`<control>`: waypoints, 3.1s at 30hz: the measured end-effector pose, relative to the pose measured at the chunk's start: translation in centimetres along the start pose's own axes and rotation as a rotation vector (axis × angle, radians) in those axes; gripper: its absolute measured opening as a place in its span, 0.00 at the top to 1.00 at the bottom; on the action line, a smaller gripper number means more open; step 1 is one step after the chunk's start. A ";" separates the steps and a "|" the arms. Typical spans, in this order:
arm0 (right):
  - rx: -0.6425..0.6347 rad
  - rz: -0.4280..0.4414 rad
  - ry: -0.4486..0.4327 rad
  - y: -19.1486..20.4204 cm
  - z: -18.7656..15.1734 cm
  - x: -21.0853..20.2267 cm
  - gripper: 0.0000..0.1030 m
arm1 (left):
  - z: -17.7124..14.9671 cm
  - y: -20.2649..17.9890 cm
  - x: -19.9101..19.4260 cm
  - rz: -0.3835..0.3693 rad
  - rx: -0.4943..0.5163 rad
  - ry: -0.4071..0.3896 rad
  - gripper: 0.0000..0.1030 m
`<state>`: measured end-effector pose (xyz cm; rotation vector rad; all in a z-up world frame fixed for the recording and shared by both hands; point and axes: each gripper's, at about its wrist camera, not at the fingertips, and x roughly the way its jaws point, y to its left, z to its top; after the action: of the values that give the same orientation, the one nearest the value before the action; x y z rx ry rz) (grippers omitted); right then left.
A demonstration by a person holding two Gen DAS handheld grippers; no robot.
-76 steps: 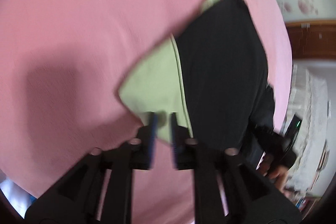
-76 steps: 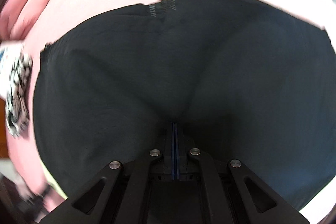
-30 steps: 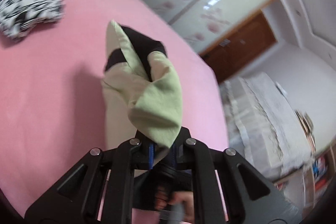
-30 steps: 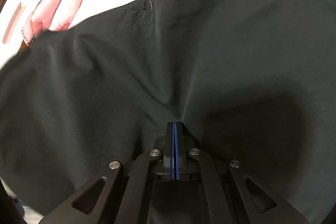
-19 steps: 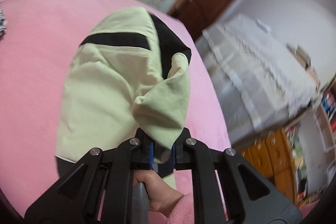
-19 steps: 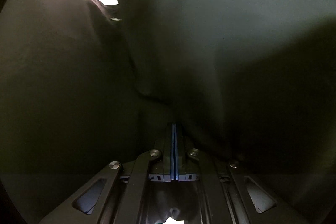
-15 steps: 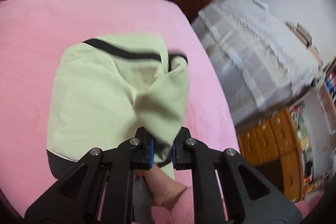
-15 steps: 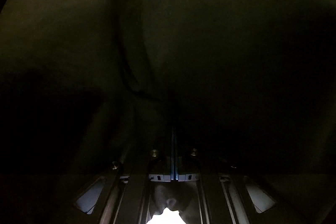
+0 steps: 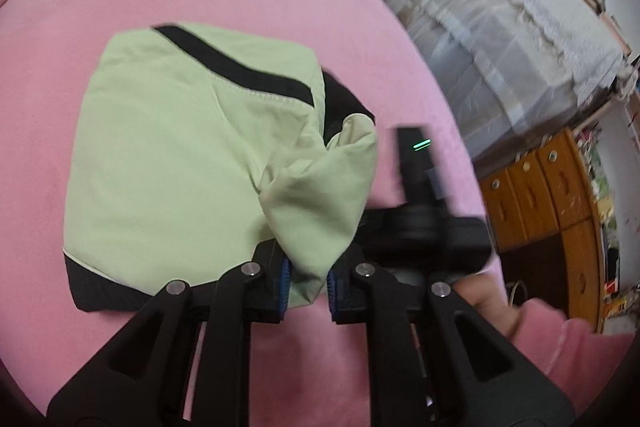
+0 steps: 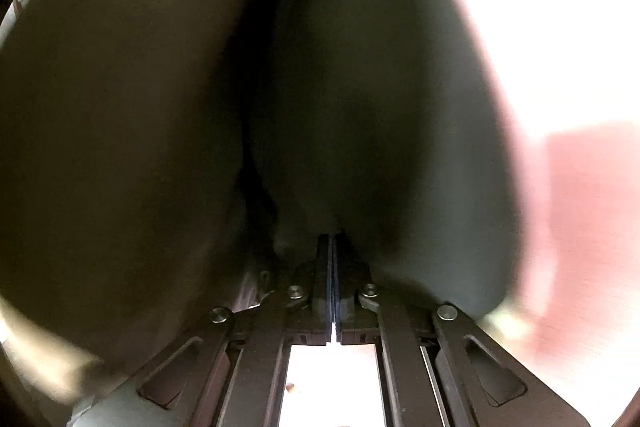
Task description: Fold large clothes
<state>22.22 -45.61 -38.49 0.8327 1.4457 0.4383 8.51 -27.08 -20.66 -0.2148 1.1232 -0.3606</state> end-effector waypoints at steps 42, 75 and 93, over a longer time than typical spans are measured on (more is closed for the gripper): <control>-0.133 -0.273 -0.094 10.6 -0.8 -3.2 0.96 | -4.0 10.4 -5.7 0.272 -0.205 0.058 0.43; -0.440 -0.399 -0.328 12.0 -10.0 -7.2 0.64 | -1.8 10.7 0.8 0.201 -0.124 0.236 0.89; -0.355 -0.601 -0.115 7.8 -11.7 -0.4 1.00 | -5.0 13.0 4.3 0.303 -0.132 0.273 0.99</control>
<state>12.48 -38.08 -31.62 0.1177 1.3792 0.1728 7.90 -16.66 -30.90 -0.1105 1.4283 -0.0451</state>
